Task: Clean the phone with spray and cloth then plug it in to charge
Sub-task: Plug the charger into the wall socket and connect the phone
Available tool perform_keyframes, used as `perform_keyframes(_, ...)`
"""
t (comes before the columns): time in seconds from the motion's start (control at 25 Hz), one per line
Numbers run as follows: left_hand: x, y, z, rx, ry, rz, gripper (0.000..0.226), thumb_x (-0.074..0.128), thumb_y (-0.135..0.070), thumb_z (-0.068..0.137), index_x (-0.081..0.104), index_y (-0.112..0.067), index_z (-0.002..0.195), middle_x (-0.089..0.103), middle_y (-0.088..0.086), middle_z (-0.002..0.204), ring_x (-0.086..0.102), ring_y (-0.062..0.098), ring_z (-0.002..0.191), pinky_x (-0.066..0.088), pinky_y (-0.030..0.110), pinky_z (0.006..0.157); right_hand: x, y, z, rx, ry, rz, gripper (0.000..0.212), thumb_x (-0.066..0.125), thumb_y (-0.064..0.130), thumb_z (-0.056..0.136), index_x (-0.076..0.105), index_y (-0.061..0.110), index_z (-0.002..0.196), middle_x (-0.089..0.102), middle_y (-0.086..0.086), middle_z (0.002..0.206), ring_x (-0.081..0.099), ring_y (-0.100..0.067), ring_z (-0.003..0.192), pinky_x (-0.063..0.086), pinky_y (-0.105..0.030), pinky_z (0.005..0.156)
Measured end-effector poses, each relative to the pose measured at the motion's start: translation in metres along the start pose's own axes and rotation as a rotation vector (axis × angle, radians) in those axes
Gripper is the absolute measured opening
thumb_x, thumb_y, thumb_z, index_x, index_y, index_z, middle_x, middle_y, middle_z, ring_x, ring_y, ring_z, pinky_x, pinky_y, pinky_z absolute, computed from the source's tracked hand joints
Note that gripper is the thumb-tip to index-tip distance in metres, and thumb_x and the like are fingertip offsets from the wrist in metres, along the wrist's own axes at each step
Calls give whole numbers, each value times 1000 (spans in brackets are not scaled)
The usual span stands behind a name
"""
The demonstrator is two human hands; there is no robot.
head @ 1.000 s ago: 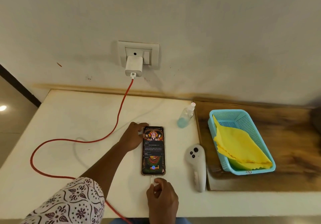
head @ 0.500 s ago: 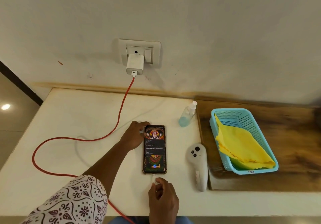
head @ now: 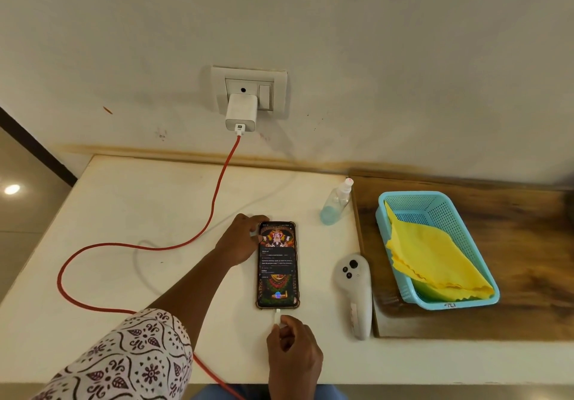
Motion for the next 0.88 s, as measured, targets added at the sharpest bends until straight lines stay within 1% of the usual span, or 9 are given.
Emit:
perform_keyframes(0.08, 0, 0, 0, -2, 0, -2, 44, 51, -7, 92, 46, -18, 134, 43, 15, 124, 46, 21, 111, 37, 22, 85, -1, 0, 0, 4, -8, 17, 34, 91, 7, 46, 72, 16, 73, 61, 11, 54, 43, 7, 43, 25, 14, 51)
perform_keyframes(0.16, 0, -1, 0, 2, 0, -5, 45, 51, -7, 92, 46, -18, 135, 43, 15, 124, 47, 21, 111, 37, 23, 85, -3, 1, 3, 6, -6, 28, 31, 89, 8, 50, 72, 16, 75, 55, 15, 56, 40, 13, 45, 28, 11, 47)
perform_keyframes(0.24, 0, -2, 0, 6, 7, -7, 45, 51, -7, 92, 45, -18, 135, 43, 16, 124, 46, 21, 112, 38, 24, 86, -5, 0, 7, 4, 7, 26, 29, 88, 8, 53, 72, 16, 76, 51, 17, 58, 39, 10, 42, 28, 9, 43)
perform_keyframes(0.32, 0, -3, 0, 14, 10, -2, 44, 50, -8, 93, 45, -16, 136, 43, 16, 124, 47, 23, 113, 38, 26, 90, -7, 0, 10, -7, 18, 22, 27, 87, 7, 55, 72, 17, 76, 51, 17, 58, 41, 8, 42, 29, 9, 44)
perform_keyframes(0.52, 2, -1, 1, 17, -4, 18, 43, 49, -10, 93, 44, -17, 135, 47, 16, 123, 48, 26, 113, 39, 33, 94, -8, 0, 12, -92, 23, -18, 29, 87, 5, 53, 69, 16, 73, 61, 8, 56, 50, 1, 45, 29, 11, 50)
perform_keyframes(0.68, 5, 0, 1, 8, -5, 50, 44, 49, -15, 94, 43, -17, 137, 48, 16, 125, 47, 27, 116, 39, 39, 99, -5, -2, 13, -77, 37, -3, 27, 86, 6, 56, 68, 18, 72, 53, 15, 57, 50, -1, 45, 31, 9, 49)
perform_keyframes(0.8, 9, 2, -4, -19, -1, 102, 46, 44, -23, 96, 36, -21, 142, 47, 16, 126, 46, 29, 116, 40, 41, 97, -7, -4, 15, -28, 31, 13, 21, 83, 8, 62, 69, 18, 74, 61, 10, 59, 52, 3, 48, 36, 7, 52)
perform_keyframes(0.84, 9, 3, -8, -40, -12, 64, 48, 42, -23, 97, 31, -21, 144, 46, 16, 126, 47, 30, 115, 42, 43, 96, -9, -4, 16, 3, 41, 22, 17, 81, 10, 65, 70, 18, 75, 64, 9, 62, 53, 5, 50, 38, 5, 53)
perform_keyframes(0.88, 8, 4, -14, -68, -24, -33, 51, 40, -21, 98, 25, -21, 147, 47, 16, 124, 49, 31, 112, 44, 45, 93, -10, -4, 17, 38, 63, 31, 14, 79, 12, 68, 70, 19, 77, 65, 8, 64, 55, 6, 53, 39, 4, 54)
Point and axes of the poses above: each hand's wrist, its own z-axis towards the middle knuckle, its own x-axis out of the palm, y = z × x, the point moved 4 cm from there along z, towards the middle knuckle
